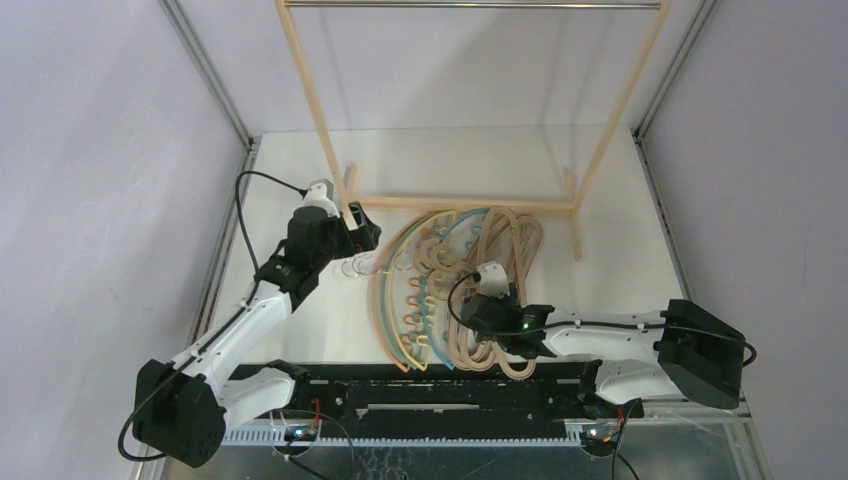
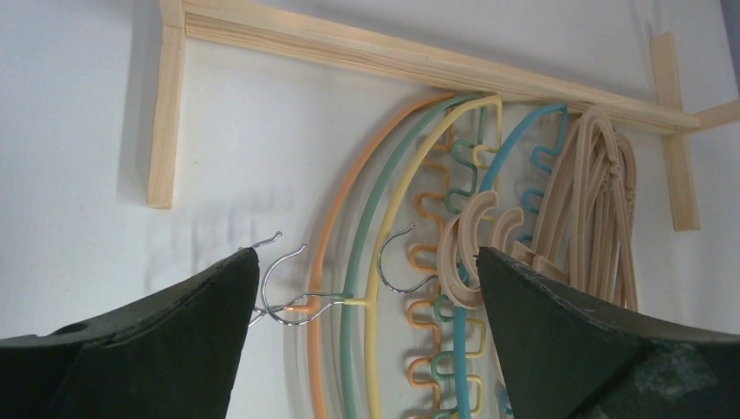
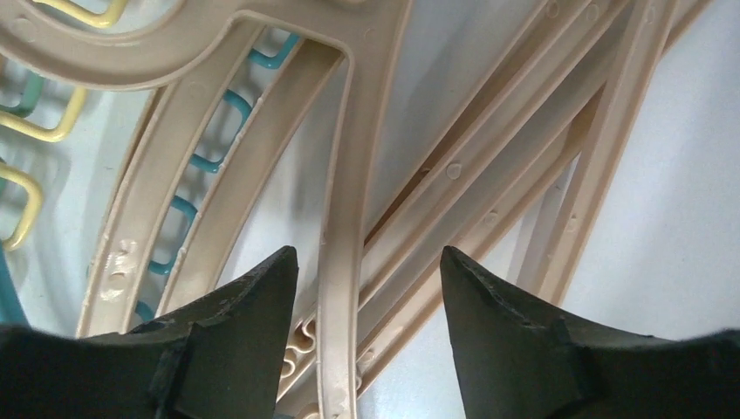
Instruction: Organize the hangers
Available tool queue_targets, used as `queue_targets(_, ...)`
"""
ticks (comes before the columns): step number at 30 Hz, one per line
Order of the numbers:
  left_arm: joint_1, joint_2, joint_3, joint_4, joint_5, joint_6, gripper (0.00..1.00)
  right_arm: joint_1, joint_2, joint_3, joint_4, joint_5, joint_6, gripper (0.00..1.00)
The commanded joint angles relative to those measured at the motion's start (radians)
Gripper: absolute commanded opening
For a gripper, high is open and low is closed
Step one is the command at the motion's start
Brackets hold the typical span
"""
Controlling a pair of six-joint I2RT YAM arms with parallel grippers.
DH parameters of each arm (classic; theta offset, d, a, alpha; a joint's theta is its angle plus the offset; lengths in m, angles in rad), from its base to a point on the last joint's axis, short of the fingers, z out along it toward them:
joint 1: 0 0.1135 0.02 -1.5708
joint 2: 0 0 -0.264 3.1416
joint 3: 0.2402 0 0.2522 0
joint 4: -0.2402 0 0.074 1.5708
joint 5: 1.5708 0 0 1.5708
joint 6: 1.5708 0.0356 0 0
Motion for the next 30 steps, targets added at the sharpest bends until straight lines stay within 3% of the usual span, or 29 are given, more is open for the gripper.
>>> queue_targets(1,-0.005,0.000,-0.011,0.054,-0.002,-0.004,1.00,-0.022,0.012,0.050,0.046,0.033,-0.012,0.66)
queue_targets(7,-0.006,0.005,-0.017,0.055,-0.003,0.000,1.00,-0.041,0.016,0.055,0.064,0.011,-0.029,0.53)
queue_targets(17,-0.006,0.007,-0.030,0.062,-0.008,0.002,0.99,-0.043,0.061,0.055,0.077,0.000,-0.028,0.46)
queue_targets(19,-0.006,0.005,-0.033,0.062,-0.011,0.003,0.99,-0.043,0.069,0.055,0.087,-0.006,-0.032,0.38)
queue_targets(23,-0.006,0.003,-0.035,0.063,-0.017,0.005,1.00,-0.048,0.091,0.055,0.093,-0.014,-0.030,0.04)
queue_targets(24,-0.006,0.002,-0.035,0.062,-0.019,0.004,1.00,-0.048,0.093,0.058,0.089,-0.014,-0.028,0.00)
queue_targets(30,-0.006,-0.001,-0.033,0.062,-0.022,0.005,1.00,-0.038,0.054,0.110,0.007,-0.009,-0.041,0.00)
